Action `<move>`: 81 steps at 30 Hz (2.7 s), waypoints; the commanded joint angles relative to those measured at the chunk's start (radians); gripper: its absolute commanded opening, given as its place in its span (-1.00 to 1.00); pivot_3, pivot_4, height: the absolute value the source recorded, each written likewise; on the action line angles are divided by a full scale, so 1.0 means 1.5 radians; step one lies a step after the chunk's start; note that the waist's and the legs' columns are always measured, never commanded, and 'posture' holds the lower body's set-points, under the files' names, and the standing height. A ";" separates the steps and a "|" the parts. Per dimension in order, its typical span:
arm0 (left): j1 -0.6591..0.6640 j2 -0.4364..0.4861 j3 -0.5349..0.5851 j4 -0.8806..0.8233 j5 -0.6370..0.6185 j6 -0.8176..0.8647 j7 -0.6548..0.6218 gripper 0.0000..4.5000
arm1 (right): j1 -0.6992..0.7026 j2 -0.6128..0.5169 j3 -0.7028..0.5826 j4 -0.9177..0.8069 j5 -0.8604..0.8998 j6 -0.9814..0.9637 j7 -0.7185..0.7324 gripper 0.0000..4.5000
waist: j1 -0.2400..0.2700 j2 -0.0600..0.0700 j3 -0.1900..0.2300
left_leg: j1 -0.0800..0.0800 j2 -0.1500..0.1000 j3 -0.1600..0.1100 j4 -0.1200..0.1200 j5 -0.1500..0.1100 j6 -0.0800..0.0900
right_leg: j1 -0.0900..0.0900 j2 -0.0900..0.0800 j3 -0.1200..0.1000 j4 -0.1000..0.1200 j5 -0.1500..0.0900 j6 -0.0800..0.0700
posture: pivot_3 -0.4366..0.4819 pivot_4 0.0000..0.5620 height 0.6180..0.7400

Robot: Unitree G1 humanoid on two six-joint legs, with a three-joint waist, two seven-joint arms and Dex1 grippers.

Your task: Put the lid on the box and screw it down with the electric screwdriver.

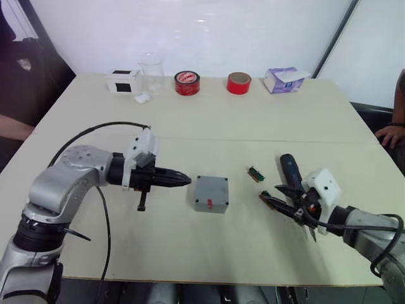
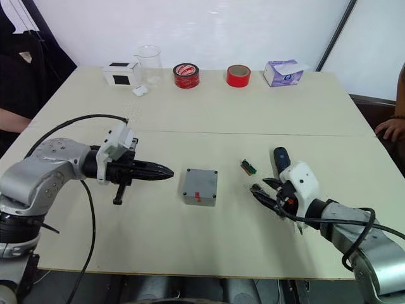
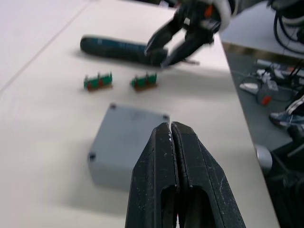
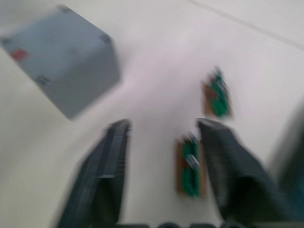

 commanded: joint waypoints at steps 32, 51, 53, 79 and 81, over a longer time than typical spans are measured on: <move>-0.016 -0.003 -0.020 -0.037 -0.027 0.014 0.073 -1.00 | -0.069 0.018 0.060 0.124 -0.005 -0.013 -0.038 -0.69 | 0.000 0.000 0.000 | 0.000 0.000 0.000 0.000 0.000 0.000 | 0.000 0.000 0.000 0.000 0.000 0.000 | -0.05 -0.47 1.00; 0.023 0.023 -0.007 -0.032 -0.016 0.004 0.089 -1.00 | -0.145 -0.046 -0.009 0.013 0.136 0.072 -0.004 -0.98 | -0.002 0.001 0.000 | 0.000 0.000 0.000 0.000 0.000 0.000 | 0.000 0.000 0.000 0.000 0.000 0.000 | -0.05 -0.47 1.00; 0.032 0.032 -0.003 -0.027 -0.013 -0.003 0.086 -1.00 | -0.203 -0.048 0.028 0.007 0.151 0.080 -0.008 -0.98 | -0.004 0.001 0.000 | 0.000 0.000 0.000 0.000 0.000 0.000 | 0.000 0.000 0.000 0.000 0.000 0.000 | -0.05 -0.47 1.00; 0.111 0.055 0.033 -0.082 -0.025 -0.006 0.142 -1.00 | -0.414 0.008 0.298 0.156 0.039 0.078 -0.001 -0.98 | -0.001 0.001 0.001 | -0.001 0.001 0.001 0.000 0.000 0.000 | -0.001 -0.001 0.000 0.000 0.000 0.000 | -0.05 -0.47 1.00; 0.114 0.056 0.034 -0.085 -0.028 -0.005 0.145 -1.00 | -0.411 0.009 0.298 0.157 0.035 0.077 0.002 -0.98 | -0.001 0.001 0.001 | -0.001 0.001 0.001 0.000 0.000 0.000 | -0.001 -0.001 0.000 0.000 0.000 0.000 | -0.05 -0.47 1.00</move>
